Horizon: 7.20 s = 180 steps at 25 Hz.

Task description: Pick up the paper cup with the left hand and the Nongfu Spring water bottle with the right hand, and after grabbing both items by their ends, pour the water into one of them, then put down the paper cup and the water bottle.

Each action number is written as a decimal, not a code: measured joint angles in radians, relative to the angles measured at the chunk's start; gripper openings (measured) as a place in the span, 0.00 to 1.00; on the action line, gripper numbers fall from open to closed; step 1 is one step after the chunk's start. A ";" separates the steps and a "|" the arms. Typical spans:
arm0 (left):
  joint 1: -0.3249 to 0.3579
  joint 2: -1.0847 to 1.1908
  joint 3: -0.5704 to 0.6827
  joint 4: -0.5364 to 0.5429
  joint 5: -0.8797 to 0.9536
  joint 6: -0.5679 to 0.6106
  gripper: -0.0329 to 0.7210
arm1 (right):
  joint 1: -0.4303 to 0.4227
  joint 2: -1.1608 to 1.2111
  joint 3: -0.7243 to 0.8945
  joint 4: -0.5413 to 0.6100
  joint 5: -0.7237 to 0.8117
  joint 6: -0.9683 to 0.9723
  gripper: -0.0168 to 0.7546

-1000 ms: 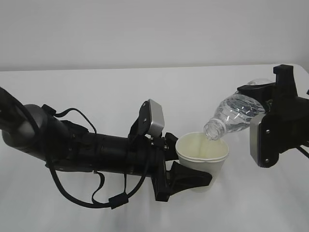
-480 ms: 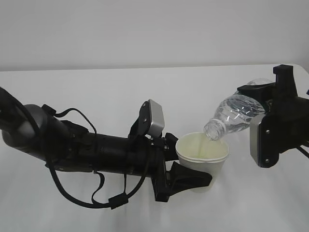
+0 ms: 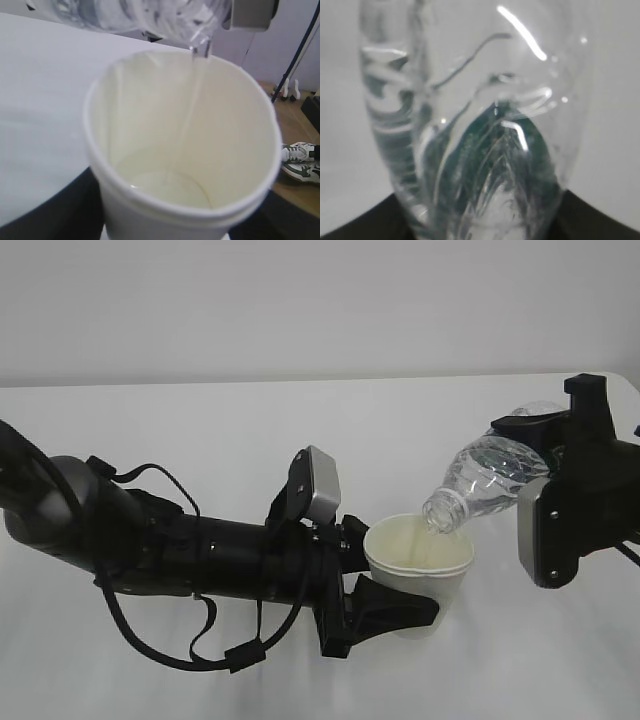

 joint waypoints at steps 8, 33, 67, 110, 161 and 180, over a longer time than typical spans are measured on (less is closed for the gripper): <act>0.000 0.000 0.000 0.000 0.000 0.000 0.68 | 0.000 0.000 0.000 0.000 0.000 -0.004 0.48; 0.000 0.000 0.000 0.003 0.000 0.000 0.68 | 0.000 0.000 0.000 0.000 -0.006 -0.009 0.48; 0.000 0.000 0.000 0.006 0.000 0.000 0.68 | 0.000 0.000 0.000 0.000 -0.026 -0.024 0.48; 0.000 0.000 0.000 0.006 0.006 0.000 0.68 | 0.000 0.000 0.000 0.000 -0.030 -0.042 0.48; 0.000 0.000 0.000 0.010 0.007 0.000 0.68 | 0.000 0.000 0.000 0.000 -0.045 -0.061 0.48; 0.000 0.006 0.000 0.010 0.007 0.000 0.68 | 0.000 0.000 0.000 0.000 -0.045 -0.063 0.48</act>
